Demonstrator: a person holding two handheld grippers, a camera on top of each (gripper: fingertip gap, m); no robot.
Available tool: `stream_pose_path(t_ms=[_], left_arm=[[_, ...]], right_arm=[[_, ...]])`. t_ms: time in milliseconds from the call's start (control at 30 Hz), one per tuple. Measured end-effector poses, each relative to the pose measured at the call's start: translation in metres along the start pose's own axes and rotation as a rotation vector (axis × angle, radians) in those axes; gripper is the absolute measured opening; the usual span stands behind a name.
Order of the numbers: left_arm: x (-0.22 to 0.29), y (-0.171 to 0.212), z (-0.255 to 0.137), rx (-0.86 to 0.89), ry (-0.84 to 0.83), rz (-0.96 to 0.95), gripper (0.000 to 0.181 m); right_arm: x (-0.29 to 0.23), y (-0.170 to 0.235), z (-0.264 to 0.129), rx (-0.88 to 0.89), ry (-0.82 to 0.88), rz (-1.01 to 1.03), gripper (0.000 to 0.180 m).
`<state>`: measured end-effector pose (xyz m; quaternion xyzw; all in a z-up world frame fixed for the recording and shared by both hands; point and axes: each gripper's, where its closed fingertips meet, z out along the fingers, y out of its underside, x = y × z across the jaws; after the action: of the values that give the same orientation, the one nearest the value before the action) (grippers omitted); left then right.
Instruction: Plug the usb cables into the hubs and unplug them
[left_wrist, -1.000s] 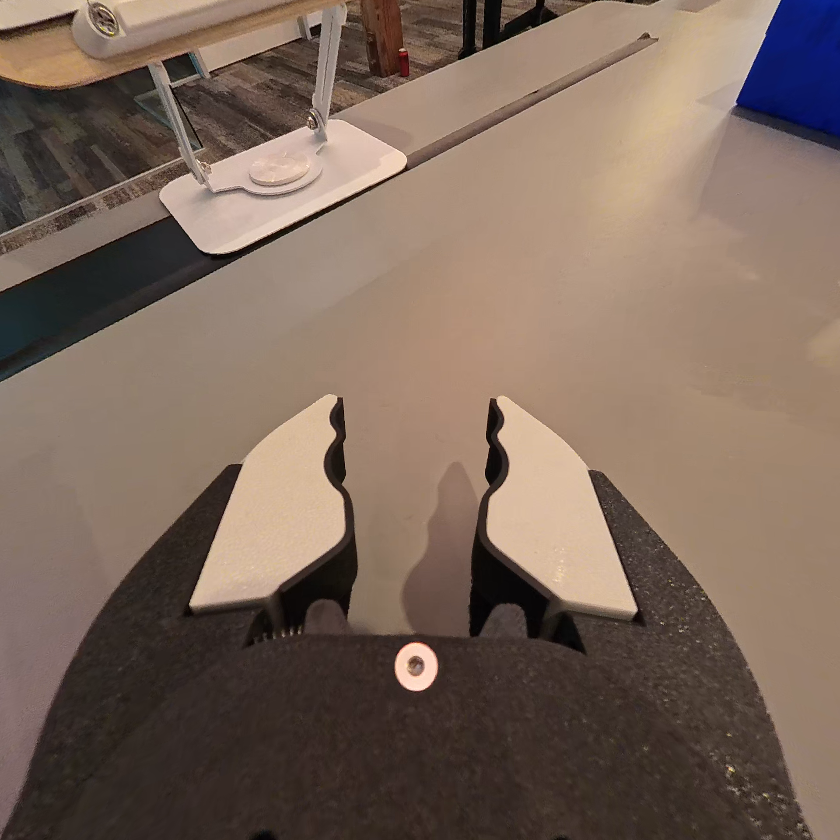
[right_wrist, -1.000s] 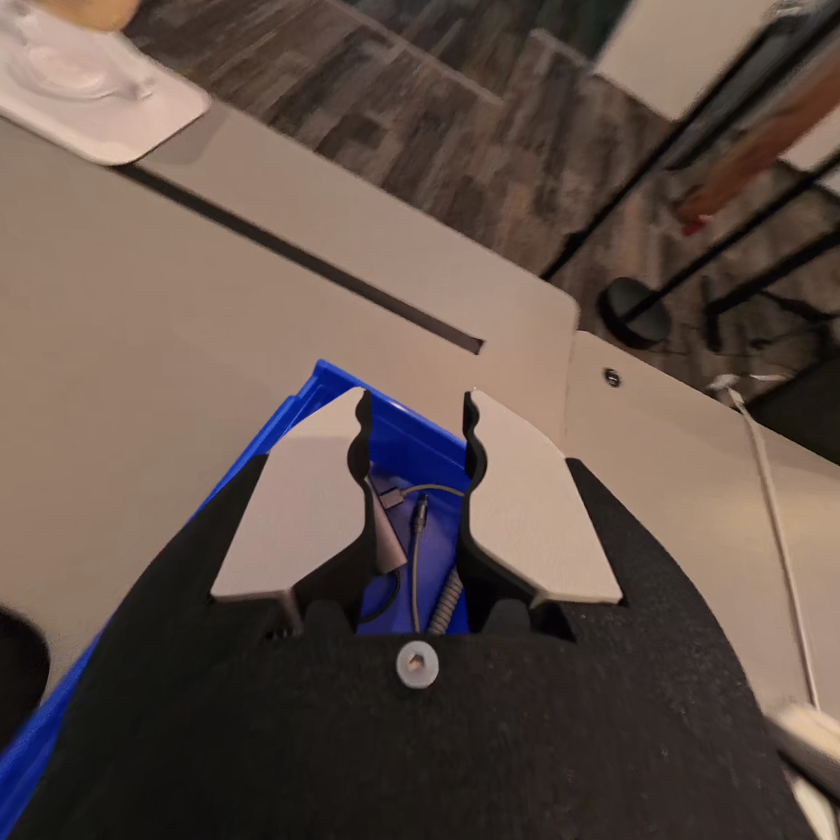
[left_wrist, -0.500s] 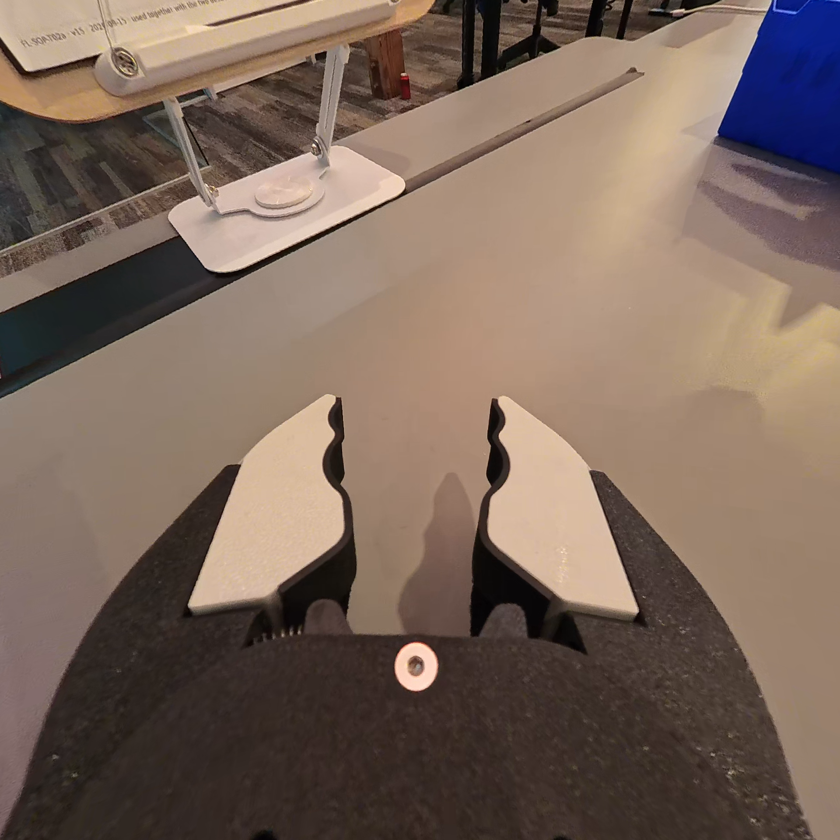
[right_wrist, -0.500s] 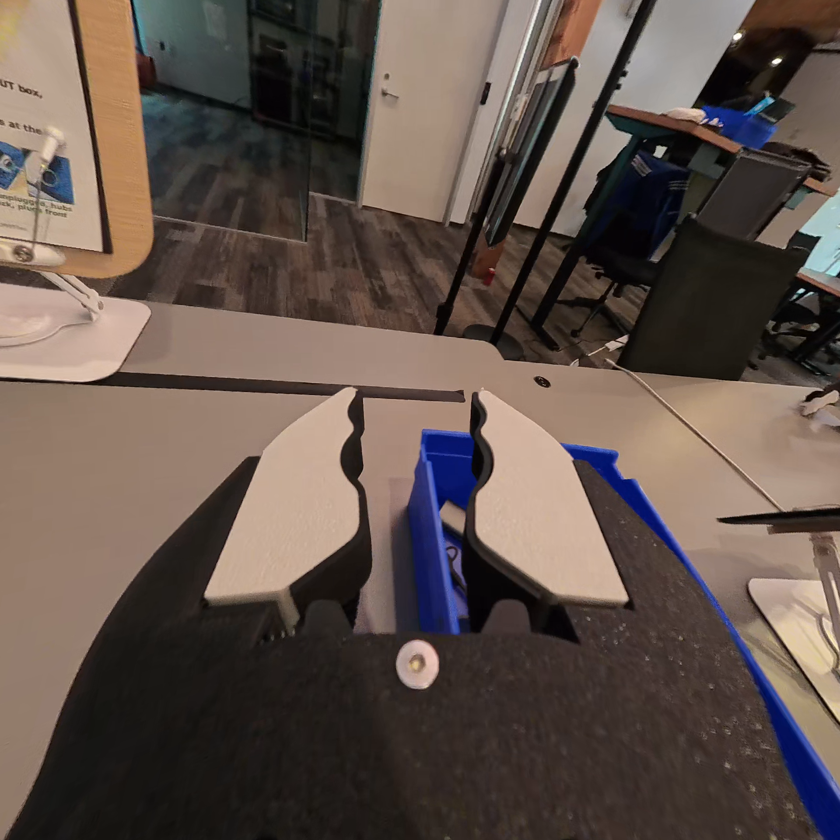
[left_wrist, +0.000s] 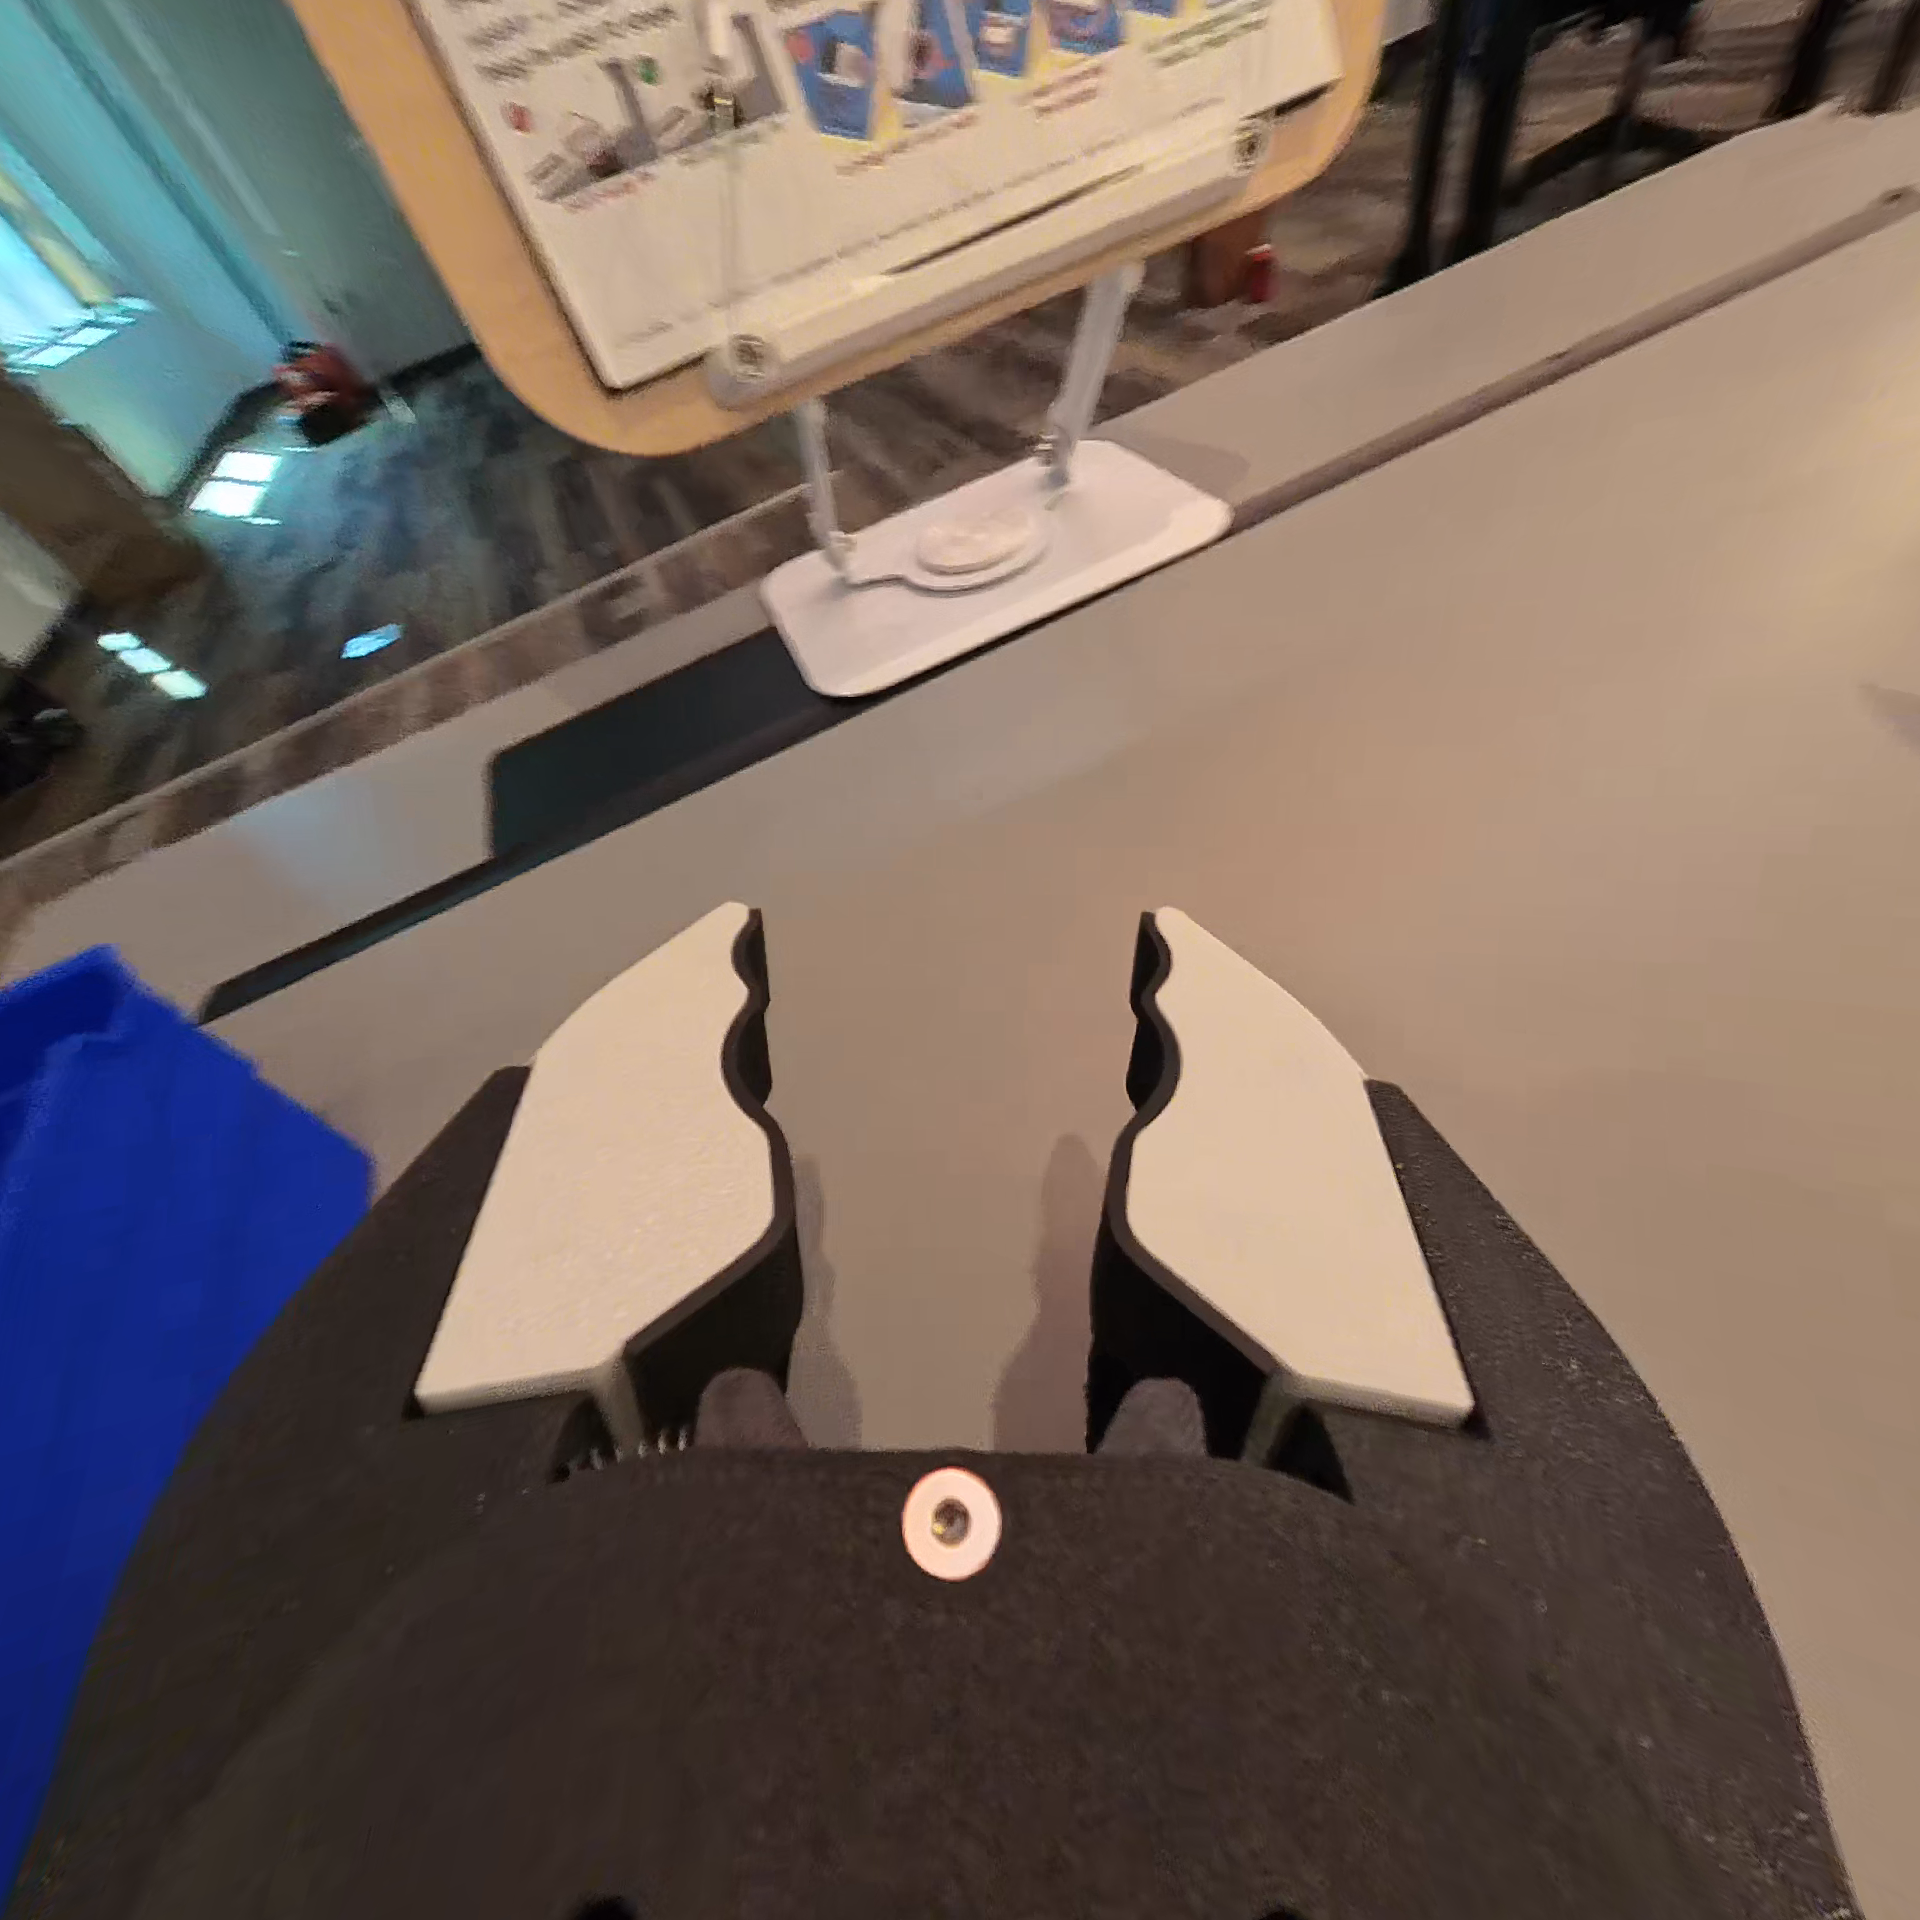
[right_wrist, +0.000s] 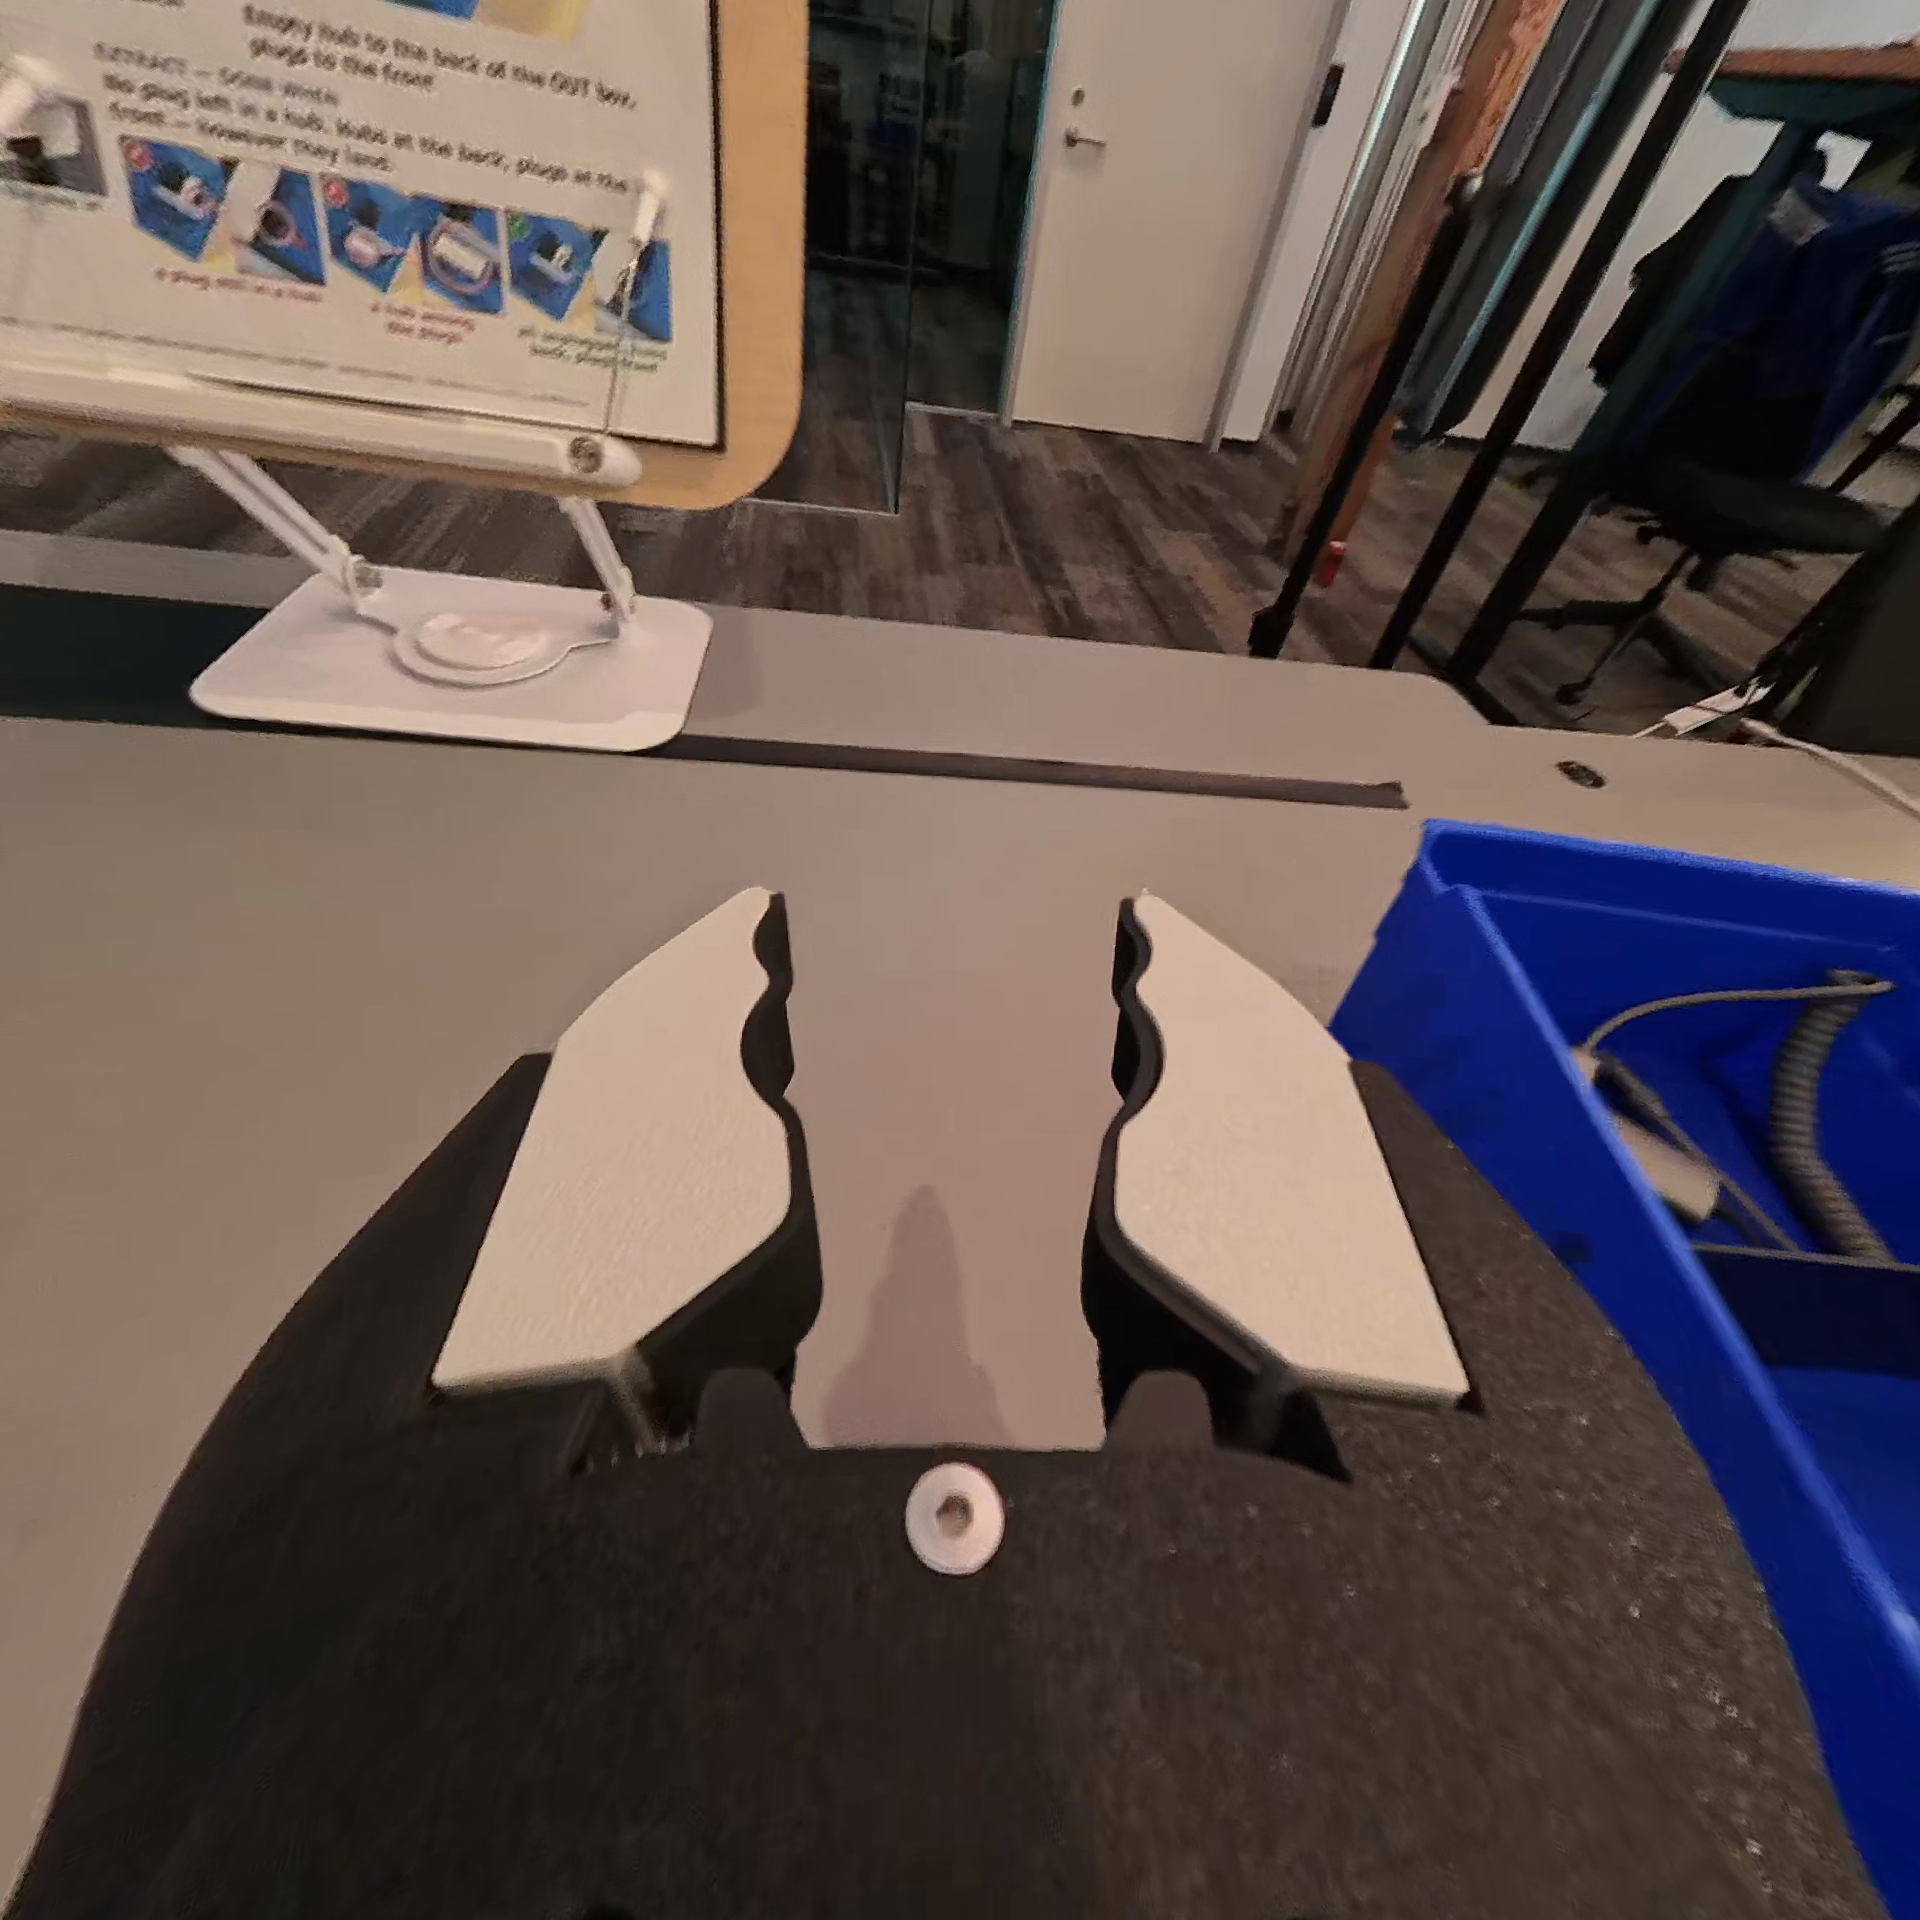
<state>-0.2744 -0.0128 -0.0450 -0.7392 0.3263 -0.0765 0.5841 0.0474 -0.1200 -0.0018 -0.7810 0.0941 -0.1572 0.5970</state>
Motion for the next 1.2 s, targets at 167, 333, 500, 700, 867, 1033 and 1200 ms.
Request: stream_pose_path(t_ms=[167,333,500,700,867,1033,1200], left_arm=[[-0.021,-0.016,-0.019,0.004,-0.2,0.066,0.068],[-0.034,-0.016,-0.033,-0.032,-0.295,0.086,0.062],[-0.045,-0.012,-0.043,-0.063,-0.316,0.064,0.062],[-0.062,-0.004,-0.06,-0.115,-0.308,0.032,0.061],[-0.092,0.013,-0.095,-0.276,-0.159,-0.074,0.058],[-0.169,0.023,-0.133,-0.38,-0.079,-0.138,0.054],[-0.241,0.059,-0.139,-0.518,-0.149,0.006,0.049]], right_arm=[[-0.045,0.018,0.0,-0.019,-0.043,-0.02,0.062],[-0.09,0.032,0.004,-0.042,-0.128,-0.01,0.063],[-0.115,0.044,0.011,-0.073,-0.175,-0.032,0.063],[-0.126,0.048,0.02,-0.087,-0.21,-0.049,0.062],[-0.128,0.053,0.026,-0.091,-0.237,-0.07,0.061],[-0.133,0.06,0.03,-0.114,-0.285,-0.061,0.06],[-0.139,0.058,0.03,-0.108,-0.306,-0.075,0.058]])
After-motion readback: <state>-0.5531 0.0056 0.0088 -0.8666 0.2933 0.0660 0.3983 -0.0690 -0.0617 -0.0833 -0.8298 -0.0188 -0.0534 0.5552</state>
